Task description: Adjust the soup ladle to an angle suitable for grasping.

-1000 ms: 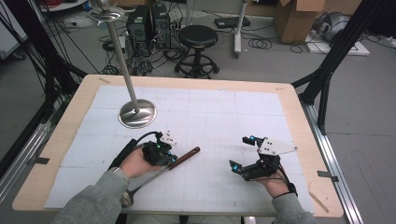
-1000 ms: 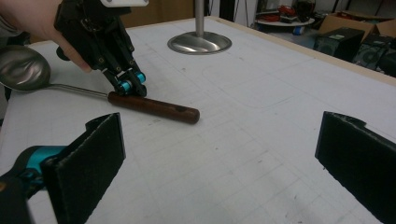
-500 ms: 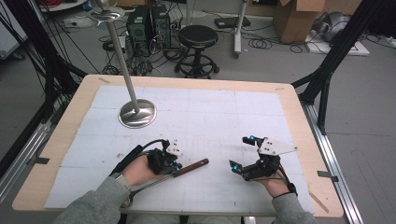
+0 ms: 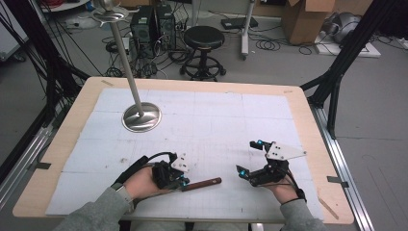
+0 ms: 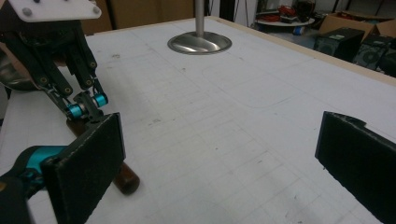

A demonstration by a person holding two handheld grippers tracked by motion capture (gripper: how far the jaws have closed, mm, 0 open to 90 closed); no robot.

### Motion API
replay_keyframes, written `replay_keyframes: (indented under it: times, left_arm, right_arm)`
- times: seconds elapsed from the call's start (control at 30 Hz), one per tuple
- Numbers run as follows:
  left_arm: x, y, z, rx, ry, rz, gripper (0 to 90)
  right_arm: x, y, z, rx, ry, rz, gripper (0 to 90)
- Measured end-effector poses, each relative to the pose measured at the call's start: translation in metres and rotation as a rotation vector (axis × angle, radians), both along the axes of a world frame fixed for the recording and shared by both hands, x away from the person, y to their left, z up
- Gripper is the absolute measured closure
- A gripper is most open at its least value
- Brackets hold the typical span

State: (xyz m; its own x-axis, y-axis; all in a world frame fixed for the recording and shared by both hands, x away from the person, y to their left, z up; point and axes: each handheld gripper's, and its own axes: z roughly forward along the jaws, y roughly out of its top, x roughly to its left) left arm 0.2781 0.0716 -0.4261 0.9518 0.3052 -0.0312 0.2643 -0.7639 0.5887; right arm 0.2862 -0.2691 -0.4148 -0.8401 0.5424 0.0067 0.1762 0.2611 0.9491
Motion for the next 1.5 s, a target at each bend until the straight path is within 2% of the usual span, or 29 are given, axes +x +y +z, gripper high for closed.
replay_keyframes:
  times: [0.07, 0.17, 0.4, 0.43, 0.47, 0.5, 0.57, 0.73, 0.87, 0.93, 1.0, 1.07, 1.1, 1.17, 1.27, 1.33, 1.4, 1.43, 1.5]
  left_arm:
    - [0.000, 0.001, 0.000, -0.006, 0.004, -0.003, 89.6]
    - [-0.002, 0.002, 0.000, -0.004, 0.035, -0.020, 89.7]
    - [-0.005, 0.001, 0.001, -0.005, 0.024, -0.043, 89.6]
    - [-0.004, 0.003, 0.003, -0.033, 0.028, -0.049, 89.1]
    - [-0.004, 0.003, 0.003, -0.033, 0.028, -0.049, 88.2]
    - [-0.003, 0.005, 0.008, -0.064, 0.026, -0.047, 87.0]
    - [-0.005, 0.008, 0.015, -0.087, 0.015, -0.045, 85.1]
    - [-0.013, 0.017, 0.028, -0.110, -0.016, -0.064, 82.0]
    - [-0.018, 0.023, 0.033, -0.127, -0.028, -0.076, 79.7]
    - [-0.020, 0.028, 0.034, -0.140, -0.024, -0.069, 74.9]
    - [-0.021, 0.033, 0.035, -0.146, -0.038, -0.058, 71.6]
    - [-0.021, 0.041, 0.039, -0.195, -0.046, -0.018, 69.6]
    - [-0.021, 0.042, 0.039, -0.202, -0.049, -0.004, 67.2]
    - [-0.021, 0.045, 0.040, -0.164, -0.022, 0.008, 60.9]
    - [-0.022, 0.046, 0.040, -0.162, -0.011, 0.008, 51.6]
    - [-0.026, 0.046, 0.040, -0.154, -0.034, -0.018, 47.7]
    - [-0.029, 0.046, 0.041, -0.155, -0.026, -0.051, 42.0]
    - [-0.031, 0.046, 0.041, -0.155, -0.037, -0.078, 39.6]
    - [-0.035, 0.046, 0.042, -0.149, -0.047, -0.095, 33.3]
  right_arm:
    - [0.000, 0.000, 0.000, 0.001, -0.001, 0.000, 0.4]
    - [0.000, 0.000, 0.000, -0.002, 0.001, 0.002, 0.5]
    - [0.000, 0.000, 0.000, 0.001, 0.005, 0.000, 0.5]
    - [0.000, 0.000, 0.000, 0.000, 0.004, -0.001, 0.4]
    - [0.000, 0.000, 0.000, 0.000, 0.004, -0.001, 0.4]
    - [0.000, 0.000, 0.000, 0.001, 0.003, -0.003, 0.5]
    - [0.000, 0.000, 0.000, 0.001, 0.008, -0.005, 0.4]
    - [0.001, -0.001, 0.000, 0.000, -0.004, -0.011, 0.4]
    - [0.000, 0.000, 0.000, 0.000, 0.001, -0.013, 0.5]
    - [0.000, 0.000, 0.000, -0.001, 0.004, -0.011, 0.5]
    - [0.001, 0.000, -0.001, -0.001, 0.001, -0.009, 0.5]
    - [0.001, -0.001, -0.001, -0.002, -0.001, -0.010, 0.5]
    - [0.001, 0.000, -0.001, -0.001, -0.001, -0.012, 0.4]
    - [0.001, -0.001, 0.000, -0.002, -0.001, -0.011, 0.5]
    - [0.000, -0.001, 0.000, -0.001, -0.001, -0.009, 0.4]
    - [0.000, -0.001, 0.000, 0.002, -0.002, -0.009, 0.5]
    - [0.000, 0.000, 0.000, 0.001, -0.001, -0.005, 0.4]
    - [0.000, 0.000, 0.000, 0.003, 0.001, -0.004, 0.5]
    - [0.000, -0.001, 0.000, 0.004, -0.003, -0.002, 0.5]
